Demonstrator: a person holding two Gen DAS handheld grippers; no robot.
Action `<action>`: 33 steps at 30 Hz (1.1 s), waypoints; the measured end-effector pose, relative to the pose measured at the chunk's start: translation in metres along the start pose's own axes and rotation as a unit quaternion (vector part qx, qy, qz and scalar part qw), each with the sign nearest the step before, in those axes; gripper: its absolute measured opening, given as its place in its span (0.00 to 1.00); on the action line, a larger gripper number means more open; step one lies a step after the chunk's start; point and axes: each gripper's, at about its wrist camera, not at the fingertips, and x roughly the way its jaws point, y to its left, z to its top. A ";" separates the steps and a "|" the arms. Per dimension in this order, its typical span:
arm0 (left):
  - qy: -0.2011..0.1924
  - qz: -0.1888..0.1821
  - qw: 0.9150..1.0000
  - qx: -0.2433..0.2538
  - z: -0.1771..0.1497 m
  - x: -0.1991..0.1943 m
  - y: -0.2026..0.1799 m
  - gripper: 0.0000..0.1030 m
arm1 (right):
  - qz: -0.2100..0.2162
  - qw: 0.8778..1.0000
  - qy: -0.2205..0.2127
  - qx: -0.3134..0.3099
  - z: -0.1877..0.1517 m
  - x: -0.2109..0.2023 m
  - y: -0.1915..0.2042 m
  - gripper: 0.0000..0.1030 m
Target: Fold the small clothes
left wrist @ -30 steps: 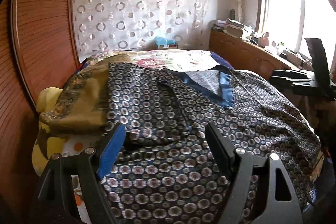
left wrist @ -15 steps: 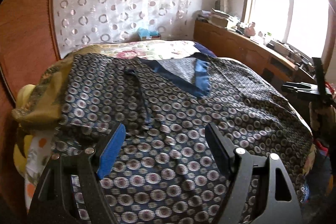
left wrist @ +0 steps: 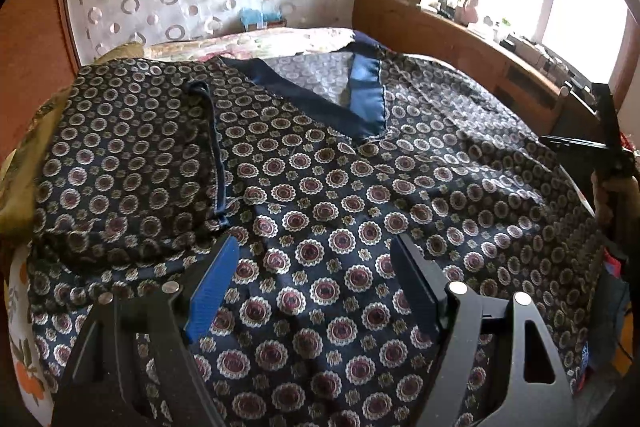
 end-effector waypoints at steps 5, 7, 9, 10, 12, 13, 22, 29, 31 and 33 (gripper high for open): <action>0.025 0.006 1.000 0.011 0.002 0.011 -0.005 0.76 | 0.023 1.000 0.011 0.009 0.005 -0.003 -0.011 0.39; 0.031 0.014 0.999 0.017 0.003 0.014 -0.006 0.76 | 0.020 1.000 0.010 0.002 0.004 -0.004 -0.009 0.38; 0.036 0.026 0.999 0.030 0.004 0.017 -0.010 0.77 | 0.013 1.000 0.007 -0.010 0.004 -0.004 -0.012 0.36; 0.037 0.029 0.998 0.033 0.004 0.018 -0.011 0.78 | 0.012 1.000 0.006 -0.016 0.003 -0.006 -0.010 0.32; 0.038 0.028 0.998 0.034 0.006 0.021 -0.011 0.80 | 0.006 1.000 0.004 -0.027 0.001 -0.006 -0.008 0.29; 0.039 0.027 0.998 0.034 0.006 0.021 -0.011 0.80 | -0.003 0.999 0.002 -0.036 0.000 -0.007 -0.005 0.26; 0.043 0.025 0.998 0.040 0.008 0.027 -0.015 0.88 | -0.043 0.994 -0.002 -0.103 0.001 -0.009 0.016 0.03; 0.043 0.025 0.998 0.040 0.008 0.026 -0.014 0.88 | 0.025 0.994 -0.055 -0.095 0.009 -0.032 0.036 0.02; 0.043 0.026 0.998 0.041 0.008 0.025 -0.014 0.88 | 0.045 0.991 -0.060 -0.107 0.005 -0.035 0.050 0.02; 0.043 0.027 0.998 0.040 0.009 0.028 -0.015 0.88 | 0.062 0.990 -0.045 -0.119 -0.003 -0.029 0.064 0.02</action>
